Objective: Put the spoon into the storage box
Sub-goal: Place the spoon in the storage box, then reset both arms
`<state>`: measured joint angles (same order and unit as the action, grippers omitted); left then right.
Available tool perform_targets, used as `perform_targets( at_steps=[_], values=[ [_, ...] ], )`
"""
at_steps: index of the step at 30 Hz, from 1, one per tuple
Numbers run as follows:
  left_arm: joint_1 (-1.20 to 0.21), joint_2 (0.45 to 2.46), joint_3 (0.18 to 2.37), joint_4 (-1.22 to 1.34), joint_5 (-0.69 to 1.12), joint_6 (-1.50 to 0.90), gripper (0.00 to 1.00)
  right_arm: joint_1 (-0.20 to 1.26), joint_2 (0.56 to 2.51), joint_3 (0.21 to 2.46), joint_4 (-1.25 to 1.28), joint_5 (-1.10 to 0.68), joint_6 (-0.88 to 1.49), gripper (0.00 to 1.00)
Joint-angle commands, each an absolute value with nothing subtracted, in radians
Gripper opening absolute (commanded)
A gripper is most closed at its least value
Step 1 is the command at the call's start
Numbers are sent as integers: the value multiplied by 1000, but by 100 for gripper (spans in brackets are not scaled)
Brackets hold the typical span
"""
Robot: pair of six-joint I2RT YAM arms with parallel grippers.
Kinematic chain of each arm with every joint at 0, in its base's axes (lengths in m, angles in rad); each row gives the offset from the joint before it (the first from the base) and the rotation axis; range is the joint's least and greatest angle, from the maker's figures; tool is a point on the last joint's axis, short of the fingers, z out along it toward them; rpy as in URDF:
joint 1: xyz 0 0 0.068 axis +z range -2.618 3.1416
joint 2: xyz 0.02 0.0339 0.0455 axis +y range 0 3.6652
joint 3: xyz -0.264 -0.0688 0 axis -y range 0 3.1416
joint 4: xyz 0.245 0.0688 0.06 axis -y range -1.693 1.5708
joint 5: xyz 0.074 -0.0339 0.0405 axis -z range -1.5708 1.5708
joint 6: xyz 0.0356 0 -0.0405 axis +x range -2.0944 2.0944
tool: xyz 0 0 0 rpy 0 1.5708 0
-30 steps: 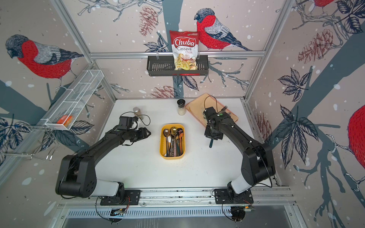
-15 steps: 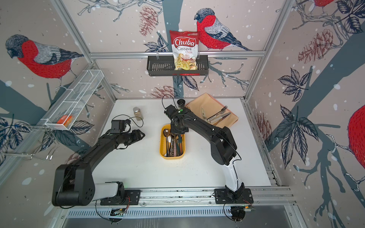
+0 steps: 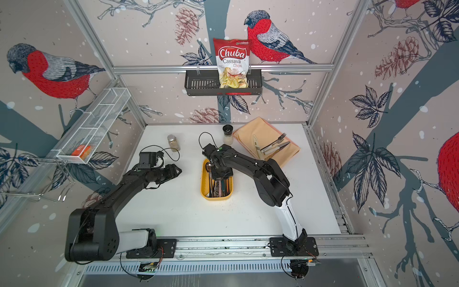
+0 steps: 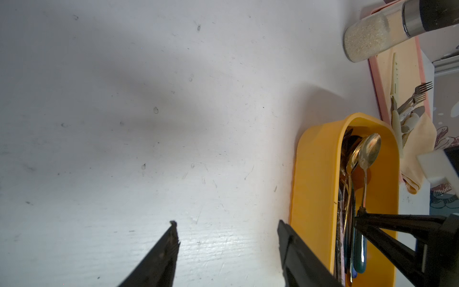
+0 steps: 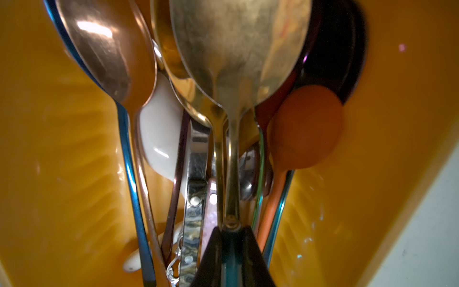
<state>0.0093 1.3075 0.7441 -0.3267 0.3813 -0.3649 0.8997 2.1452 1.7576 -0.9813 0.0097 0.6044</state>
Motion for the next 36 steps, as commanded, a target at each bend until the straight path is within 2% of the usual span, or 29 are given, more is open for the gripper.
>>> perform_targets(
  at_steps=[1, 6, 14, 17, 18, 19, 20, 22, 23, 24, 28, 31, 36],
  values=[
    [11, 1301, 751, -339, 377, -347, 66, 908, 2148, 1744, -960, 11, 612, 11],
    [12, 1295, 753, -332, 379, -348, 66, 919, 2143, 1746, -970, 45, 617, 28],
    [8, 1231, 744, -253, 376, -318, 66, 915, 2070, 1759, -998, 185, 582, 38],
    [-7, 1180, 722, -196, 264, -294, 72, 903, 1998, 1727, -953, 306, 533, 44],
    [-14, 1163, 715, -179, 204, -292, 78, 892, 1968, 1708, -929, 341, 516, 45],
    [-17, 1140, 706, -162, 109, -297, 91, 875, 1926, 1666, -886, 376, 499, 50],
    [-20, 1113, 685, -130, 17, -301, 96, 848, 1873, 1609, -824, 391, 483, 63],
    [-21, 1052, 613, -17, -97, -294, 97, 775, 1765, 1453, -655, 367, 442, 71],
    [-23, 1018, 561, 60, -138, -284, 97, 728, 1700, 1360, -557, 365, 426, 82],
    [-22, 992, 514, 141, -165, -266, 97, 688, 1645, 1276, -469, 374, 413, 99],
    [-24, 928, 268, 589, -246, -153, 97, 549, 1412, 939, -103, 486, 277, 100],
    [-25, 998, 173, 824, -254, -91, 98, 426, 1281, 693, 205, 544, 163, 100],
    [-27, 1148, 148, 1004, -245, -62, 98, 111, 1190, 457, 509, 300, 185, 100]
  ],
)
